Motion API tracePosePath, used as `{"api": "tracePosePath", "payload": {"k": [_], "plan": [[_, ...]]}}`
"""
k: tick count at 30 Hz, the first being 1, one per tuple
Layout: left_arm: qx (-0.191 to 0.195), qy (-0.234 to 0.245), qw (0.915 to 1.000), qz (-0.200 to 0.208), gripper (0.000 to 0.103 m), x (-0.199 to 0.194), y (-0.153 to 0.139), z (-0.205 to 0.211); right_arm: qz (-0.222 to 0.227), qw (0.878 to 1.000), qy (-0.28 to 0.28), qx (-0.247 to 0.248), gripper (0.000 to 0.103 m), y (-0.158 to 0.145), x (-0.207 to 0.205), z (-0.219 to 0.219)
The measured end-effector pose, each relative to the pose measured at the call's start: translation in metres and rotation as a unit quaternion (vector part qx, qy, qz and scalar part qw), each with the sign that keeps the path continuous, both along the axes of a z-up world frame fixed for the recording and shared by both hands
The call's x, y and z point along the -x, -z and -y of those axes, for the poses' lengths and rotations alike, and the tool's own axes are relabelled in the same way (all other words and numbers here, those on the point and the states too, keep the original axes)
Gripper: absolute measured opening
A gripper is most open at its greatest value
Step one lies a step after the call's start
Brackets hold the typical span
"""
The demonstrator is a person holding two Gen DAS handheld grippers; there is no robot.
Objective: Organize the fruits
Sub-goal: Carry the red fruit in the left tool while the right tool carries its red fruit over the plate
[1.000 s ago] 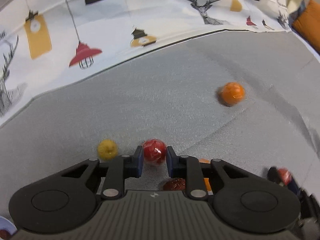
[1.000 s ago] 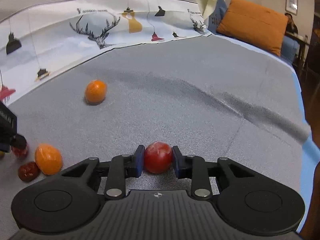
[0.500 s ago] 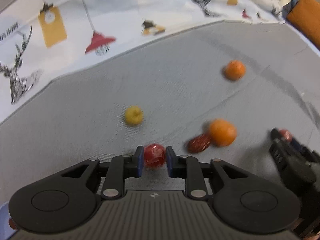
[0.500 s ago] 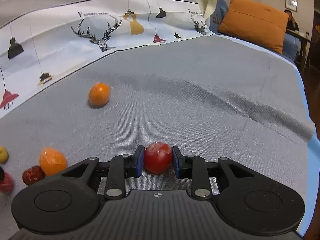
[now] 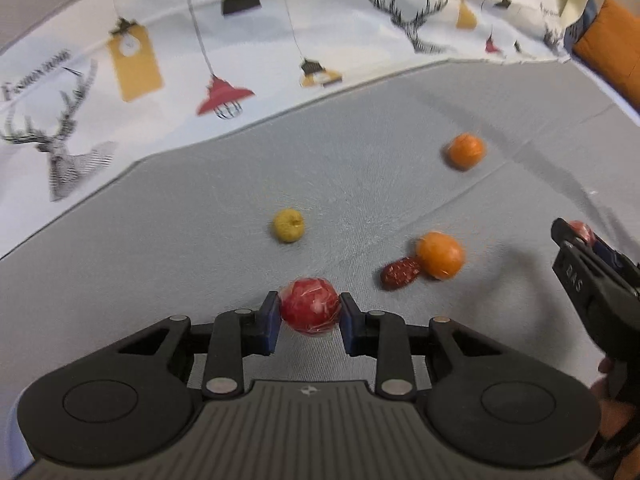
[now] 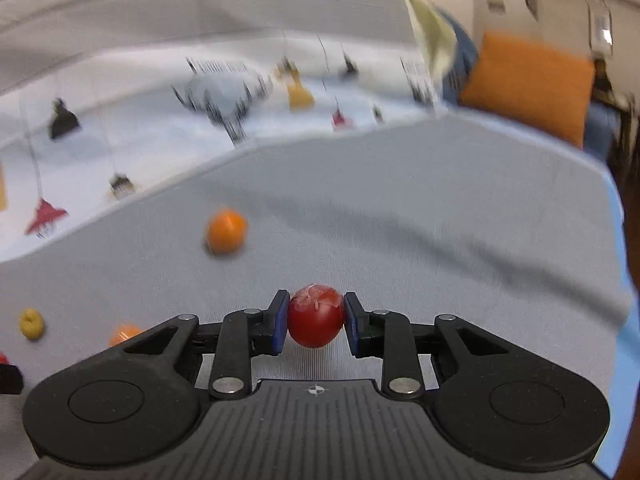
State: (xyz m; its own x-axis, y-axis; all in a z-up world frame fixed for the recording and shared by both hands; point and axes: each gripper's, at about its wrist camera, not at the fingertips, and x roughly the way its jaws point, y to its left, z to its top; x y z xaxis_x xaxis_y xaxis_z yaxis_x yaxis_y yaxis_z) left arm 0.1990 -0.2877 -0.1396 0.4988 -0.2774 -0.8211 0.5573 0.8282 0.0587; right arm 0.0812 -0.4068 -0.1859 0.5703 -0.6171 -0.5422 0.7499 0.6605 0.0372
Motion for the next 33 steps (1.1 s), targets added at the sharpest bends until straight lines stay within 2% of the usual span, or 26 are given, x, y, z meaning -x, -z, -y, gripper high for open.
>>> {"api": "tracePosePath", "payload": {"k": [3, 6, 9, 13, 17, 23, 33], "plan": [[0.005, -0.007, 0.9999, 0.010, 0.034, 0.025, -0.030, -0.030, 0.025, 0.999, -0.012, -0.044, 0.030, -0.033, 0.028, -0.010], [0.005, -0.017, 0.9996, 0.021, 0.034, 0.057, -0.059, -0.068, 0.048, 0.994, -0.054, -0.079, 0.030, -0.069, 0.068, -0.031], [0.005, -0.040, 0.9986, 0.033, 0.034, 0.087, -0.083, -0.108, 0.054, 0.989, -0.109, -0.089, 0.030, -0.100, 0.104, -0.059], [0.011, -0.080, 0.9965, 0.022, 0.034, 0.124, -0.106, -0.163, 0.058, 0.980, -0.161, -0.097, 0.030, -0.131, 0.145, -0.104], [0.017, -0.104, 0.9939, 0.031, 0.034, 0.160, -0.122, -0.209, 0.063, 0.971, -0.204, -0.111, 0.030, -0.153, 0.169, -0.149], [0.043, -0.127, 0.9902, 0.039, 0.034, 0.205, -0.136, -0.259, 0.066, 0.959, -0.262, -0.083, 0.030, -0.177, 0.198, -0.206], [0.069, -0.157, 0.9842, 0.043, 0.034, 0.245, -0.146, -0.309, 0.069, 0.942, -0.322, -0.064, 0.030, -0.194, 0.205, -0.254]]}}
